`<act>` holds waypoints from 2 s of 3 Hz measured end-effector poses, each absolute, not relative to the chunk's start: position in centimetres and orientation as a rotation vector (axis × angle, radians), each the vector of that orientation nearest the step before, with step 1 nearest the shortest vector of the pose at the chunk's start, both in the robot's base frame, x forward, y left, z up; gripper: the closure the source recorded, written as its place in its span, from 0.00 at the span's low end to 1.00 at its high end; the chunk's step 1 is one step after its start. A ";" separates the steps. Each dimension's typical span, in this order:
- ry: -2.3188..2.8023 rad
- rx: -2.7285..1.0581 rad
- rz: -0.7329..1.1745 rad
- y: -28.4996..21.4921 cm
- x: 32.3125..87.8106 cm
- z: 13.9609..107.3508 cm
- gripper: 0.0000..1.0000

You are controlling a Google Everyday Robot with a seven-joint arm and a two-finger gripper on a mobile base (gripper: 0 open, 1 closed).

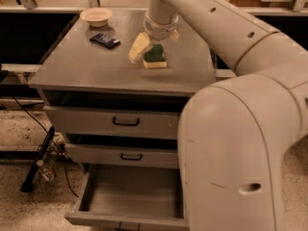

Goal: Place sponge into bottom drawer

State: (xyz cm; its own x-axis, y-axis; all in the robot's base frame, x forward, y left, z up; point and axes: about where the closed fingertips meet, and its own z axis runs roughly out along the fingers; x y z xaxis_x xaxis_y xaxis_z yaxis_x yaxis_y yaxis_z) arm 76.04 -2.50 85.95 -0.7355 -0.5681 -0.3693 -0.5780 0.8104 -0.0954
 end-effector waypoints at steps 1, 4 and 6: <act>2.612 -0.860 0.039 -2.5 76.2 85.9 0.00; 2.699 -0.627 -0.188 -1.8 78.5 84.5 0.00; 2.715 -0.632 -0.100 -1.9 78.5 83.7 0.00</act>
Offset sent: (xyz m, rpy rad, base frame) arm 0.0225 0.0025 -0.0122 -0.1229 -0.0113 -0.2363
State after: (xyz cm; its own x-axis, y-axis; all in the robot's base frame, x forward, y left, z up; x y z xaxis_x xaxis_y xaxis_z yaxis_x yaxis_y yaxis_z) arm 78.47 -1.95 83.69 -0.8392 -0.4396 -0.3203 -0.4149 0.8981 -0.1456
